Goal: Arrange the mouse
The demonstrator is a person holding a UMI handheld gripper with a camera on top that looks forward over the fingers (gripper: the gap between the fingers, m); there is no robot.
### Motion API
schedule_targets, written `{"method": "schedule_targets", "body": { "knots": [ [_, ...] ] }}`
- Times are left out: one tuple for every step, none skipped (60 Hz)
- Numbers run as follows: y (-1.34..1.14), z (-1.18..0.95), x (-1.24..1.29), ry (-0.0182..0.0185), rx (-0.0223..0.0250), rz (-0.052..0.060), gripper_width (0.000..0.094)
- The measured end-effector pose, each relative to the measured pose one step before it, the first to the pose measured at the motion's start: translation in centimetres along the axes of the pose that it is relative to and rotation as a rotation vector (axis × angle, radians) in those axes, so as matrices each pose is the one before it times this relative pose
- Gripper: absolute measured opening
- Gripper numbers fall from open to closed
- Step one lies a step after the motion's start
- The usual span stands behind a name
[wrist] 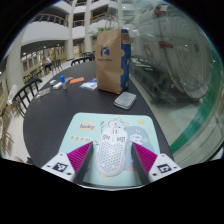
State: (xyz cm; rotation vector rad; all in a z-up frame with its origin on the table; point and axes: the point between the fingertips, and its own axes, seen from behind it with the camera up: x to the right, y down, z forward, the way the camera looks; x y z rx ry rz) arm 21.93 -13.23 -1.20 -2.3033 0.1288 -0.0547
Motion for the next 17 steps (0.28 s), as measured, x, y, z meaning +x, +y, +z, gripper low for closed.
{"method": "schedule_targets", "body": {
  "knots": [
    [0.072,-0.435,-0.062,-0.00696,-0.00010,0.0038,0.0870],
    [-0.032,-0.457,-0.110,-0.00777,0.00265,0.0050,0.0848],
    [0.087,-0.564,-0.141,-0.01214,0.00889,0.0078,0.0826],
    [0.094,-0.557,-0.145,-0.01069,0.00650,0.0078,0.0824],
    [0.162,-0.606,-0.146,-0.01032,0.00512,0.0089,0.0838],
    [0.245,-0.675,-0.159,-0.01000,0.00225,0.0098,0.0851],
    [0.275,-0.729,-0.108,-0.00760,0.00071,0.0101,0.0854],
    [0.287,-0.709,-0.094,-0.00644,0.00182,0.0089,0.0851],
    [0.286,-0.757,-0.094,-0.00468,0.00429,0.0074,0.0849],
    [0.235,-0.746,-0.045,-0.00333,0.00725,0.0056,0.0844],
    [-0.029,-0.145,-0.147,0.00054,0.00934,0.0035,0.0846],
    [0.268,-1.002,-0.042,-0.00363,0.00977,0.0022,0.0846],
    [0.195,-0.729,-0.005,-0.00388,0.00879,0.0000,0.0847],
    [0.212,-0.775,-0.016,-0.00318,0.00847,-0.0010,0.0846],
    [0.232,-0.744,0.018,-0.00210,0.00803,-0.0005,0.0846],
    [0.213,-0.696,0.042,-0.00043,0.00830,-0.0004,0.0844],
    [0.215,-0.679,0.069,0.00096,0.00770,-0.0001,0.0844]
  ]
}}
